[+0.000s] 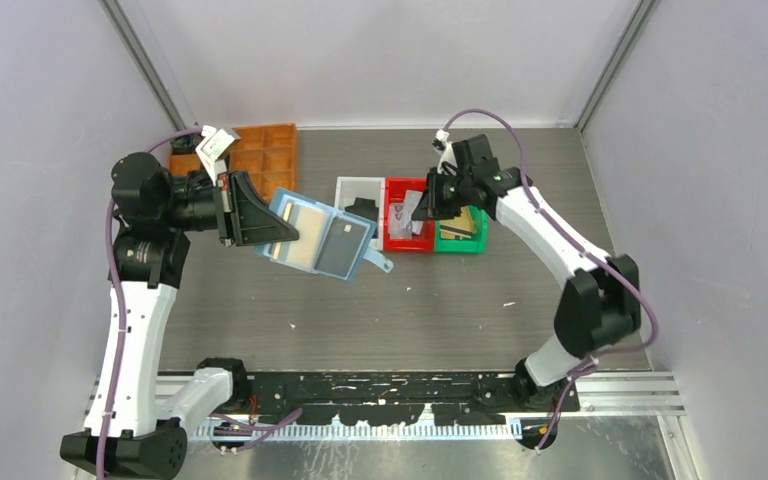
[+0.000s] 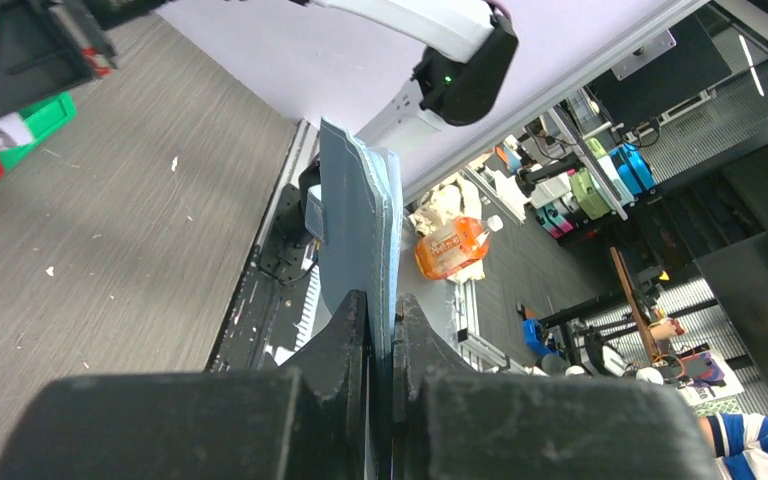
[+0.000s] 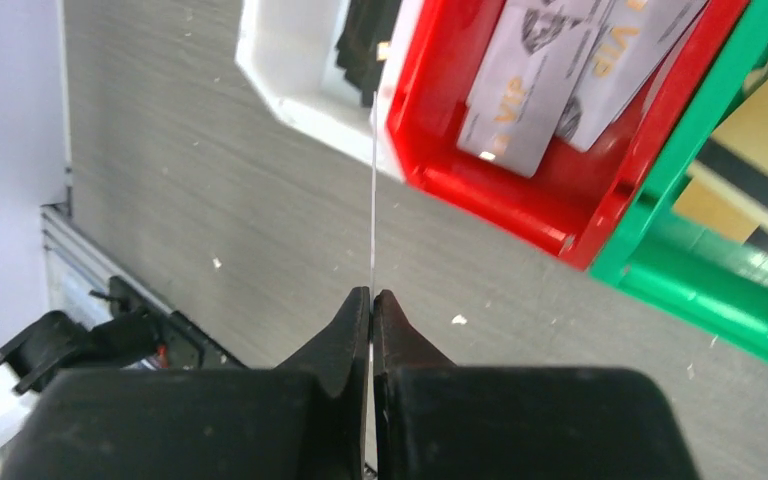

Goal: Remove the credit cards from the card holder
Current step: Place the credit card in the storage box.

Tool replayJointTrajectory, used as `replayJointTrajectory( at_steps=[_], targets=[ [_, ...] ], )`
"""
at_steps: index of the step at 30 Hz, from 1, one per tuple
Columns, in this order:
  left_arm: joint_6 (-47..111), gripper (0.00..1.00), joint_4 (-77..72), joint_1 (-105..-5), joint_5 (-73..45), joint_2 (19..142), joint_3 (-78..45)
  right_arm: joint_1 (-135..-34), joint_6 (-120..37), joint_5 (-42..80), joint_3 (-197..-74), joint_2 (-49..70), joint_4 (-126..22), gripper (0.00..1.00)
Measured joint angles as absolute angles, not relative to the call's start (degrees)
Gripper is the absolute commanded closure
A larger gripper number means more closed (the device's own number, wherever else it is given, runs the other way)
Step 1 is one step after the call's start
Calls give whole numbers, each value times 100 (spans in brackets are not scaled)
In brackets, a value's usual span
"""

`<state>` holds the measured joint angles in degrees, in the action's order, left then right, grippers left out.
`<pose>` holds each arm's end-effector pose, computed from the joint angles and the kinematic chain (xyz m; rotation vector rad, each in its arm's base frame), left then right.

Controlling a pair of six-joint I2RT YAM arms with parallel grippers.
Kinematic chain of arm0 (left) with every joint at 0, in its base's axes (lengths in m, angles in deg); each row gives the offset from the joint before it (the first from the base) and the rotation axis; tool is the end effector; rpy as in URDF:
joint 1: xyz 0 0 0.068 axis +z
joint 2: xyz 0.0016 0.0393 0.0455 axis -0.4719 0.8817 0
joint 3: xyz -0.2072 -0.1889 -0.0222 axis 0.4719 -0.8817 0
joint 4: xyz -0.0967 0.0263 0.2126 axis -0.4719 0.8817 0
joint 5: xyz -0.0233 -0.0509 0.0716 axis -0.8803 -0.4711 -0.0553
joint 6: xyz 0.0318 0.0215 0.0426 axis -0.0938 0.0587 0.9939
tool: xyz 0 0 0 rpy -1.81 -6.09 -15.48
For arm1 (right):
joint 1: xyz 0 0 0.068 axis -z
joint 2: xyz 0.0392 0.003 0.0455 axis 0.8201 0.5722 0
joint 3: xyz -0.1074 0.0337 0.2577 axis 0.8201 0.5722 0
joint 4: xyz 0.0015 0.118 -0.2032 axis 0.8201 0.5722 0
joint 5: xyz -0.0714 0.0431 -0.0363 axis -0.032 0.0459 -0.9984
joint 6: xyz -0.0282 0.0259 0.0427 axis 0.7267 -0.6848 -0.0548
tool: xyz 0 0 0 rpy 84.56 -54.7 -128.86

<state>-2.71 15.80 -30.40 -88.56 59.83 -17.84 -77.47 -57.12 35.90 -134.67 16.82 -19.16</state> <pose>0.1335 -0.0455 0.4535 0.6259 1.7820 -1.7235 0.2809 0.1335 0.3159 -0.2060 2.4545 0.8619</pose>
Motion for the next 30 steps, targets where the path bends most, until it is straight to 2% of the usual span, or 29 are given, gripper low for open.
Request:
replayJointTrajectory(
  at_steps=[14, 19, 20, 24, 26, 30],
  targets=[
    [-46, 100, 1667, -3040, -8845, 5967, -1773, -7745, -5124, 2925, -15172, 4014, -1501, 98],
    [62, 100, 1731, -3040, -8845, 5967, -1773, -7747, -5082, 2842, -15424, 4508, -1453, 78],
    [83, 100, 1757, -3040, -8842, 5967, -1773, -7747, -5071, 2829, -15434, 4547, -1427, 71],
    [284, 100, 1949, -3040, -8803, 5967, -1751, -7751, -5017, 2733, -15443, 4569, -1337, 57],
    [424, 100, 2109, -3040, -8781, 5967, -1723, -7756, -4990, 2654, -15445, 4558, -1328, 46],
    [875, 100, 2594, -3040, -8661, 5967, -1570, -7810, -4984, 2444, -15443, 4316, -1254, 36]
  ],
)
